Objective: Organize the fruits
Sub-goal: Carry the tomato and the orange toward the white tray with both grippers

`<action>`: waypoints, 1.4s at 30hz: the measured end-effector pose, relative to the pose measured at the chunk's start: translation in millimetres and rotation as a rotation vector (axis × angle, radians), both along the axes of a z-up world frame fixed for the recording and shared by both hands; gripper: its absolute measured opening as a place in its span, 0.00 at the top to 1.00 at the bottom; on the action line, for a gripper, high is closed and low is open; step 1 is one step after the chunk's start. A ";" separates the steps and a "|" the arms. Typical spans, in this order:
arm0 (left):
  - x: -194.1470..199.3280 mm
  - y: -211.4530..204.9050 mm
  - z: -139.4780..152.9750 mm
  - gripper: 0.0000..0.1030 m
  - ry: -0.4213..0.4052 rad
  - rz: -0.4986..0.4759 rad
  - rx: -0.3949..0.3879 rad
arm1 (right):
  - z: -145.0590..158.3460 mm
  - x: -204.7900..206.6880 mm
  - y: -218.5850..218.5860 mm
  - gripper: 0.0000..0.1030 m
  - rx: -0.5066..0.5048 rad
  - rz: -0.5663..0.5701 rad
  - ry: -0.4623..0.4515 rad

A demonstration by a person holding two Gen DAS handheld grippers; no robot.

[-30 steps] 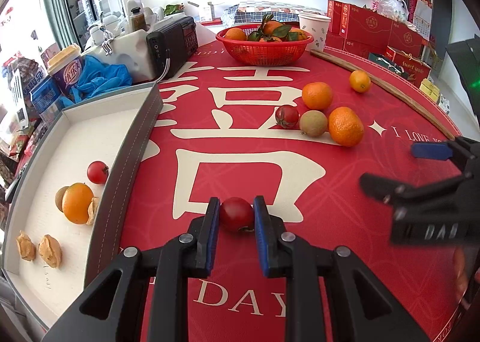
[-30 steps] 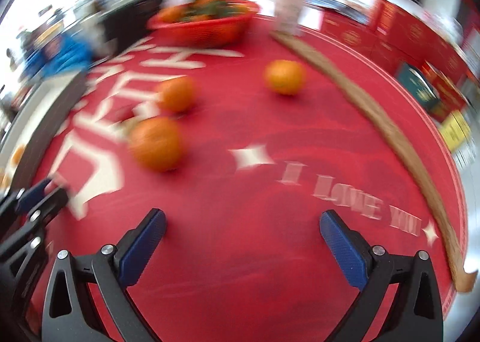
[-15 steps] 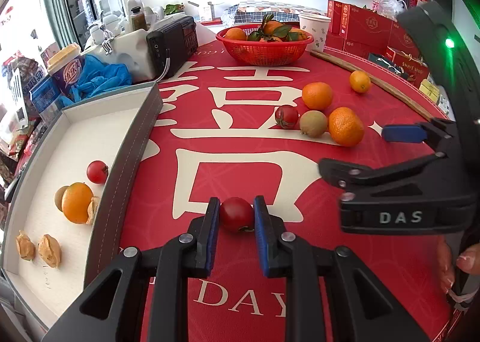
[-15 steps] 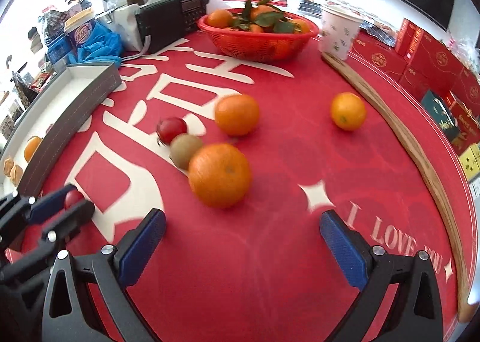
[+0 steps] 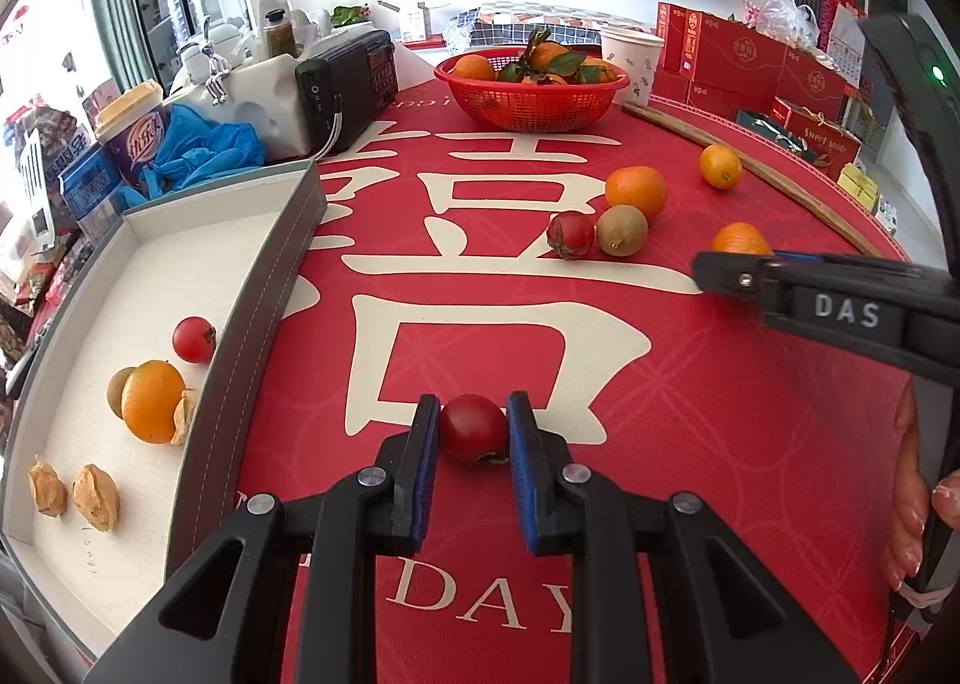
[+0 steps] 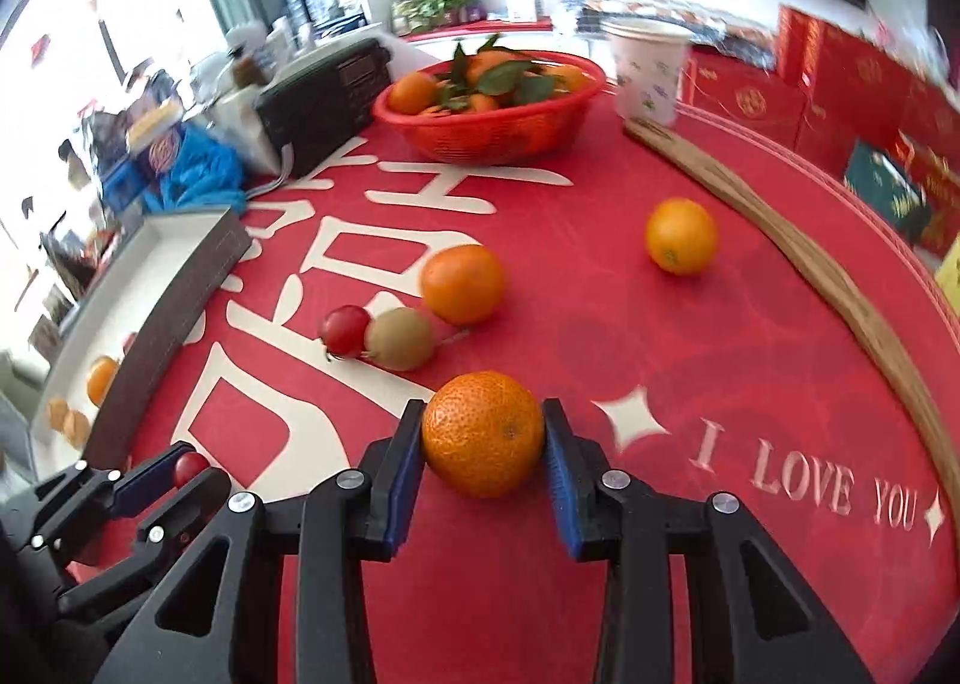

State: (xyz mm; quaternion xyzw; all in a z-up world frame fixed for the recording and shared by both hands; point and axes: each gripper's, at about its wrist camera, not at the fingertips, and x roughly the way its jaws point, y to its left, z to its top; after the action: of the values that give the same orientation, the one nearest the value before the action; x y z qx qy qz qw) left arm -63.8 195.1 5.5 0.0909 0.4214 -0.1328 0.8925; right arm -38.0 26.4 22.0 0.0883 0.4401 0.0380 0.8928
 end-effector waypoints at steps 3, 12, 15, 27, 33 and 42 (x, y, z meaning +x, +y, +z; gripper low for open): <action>-0.7 4.7 1.2 0.76 0.020 0.011 -0.018 | 3.1 -5.7 -12.3 0.62 0.018 -0.040 -0.006; -8.2 15.3 13.5 0.76 0.004 0.019 -0.024 | 13.3 -9.3 -18.8 0.62 0.078 -0.038 -0.040; -10.0 17.4 17.7 0.76 -0.008 0.022 -0.021 | 14.6 -10.0 -17.3 0.62 0.086 -0.030 -0.043; -14.1 24.5 25.2 0.76 -0.020 0.037 -0.012 | 16.6 -12.6 -17.1 0.62 0.095 -0.024 -0.051; -13.4 28.8 24.9 0.76 -0.017 0.049 -0.010 | 16.2 -12.8 -16.1 0.62 0.093 -0.020 -0.049; -13.3 30.3 25.3 0.76 -0.017 0.050 -0.010 | 14.8 -11.9 -14.7 0.62 0.091 -0.019 -0.044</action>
State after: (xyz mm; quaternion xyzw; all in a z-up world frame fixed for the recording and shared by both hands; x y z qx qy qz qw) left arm -77.1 225.4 30.8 0.0770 0.4152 -0.1117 0.8995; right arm -49.9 11.7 36.8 0.1320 0.4176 0.0515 0.8975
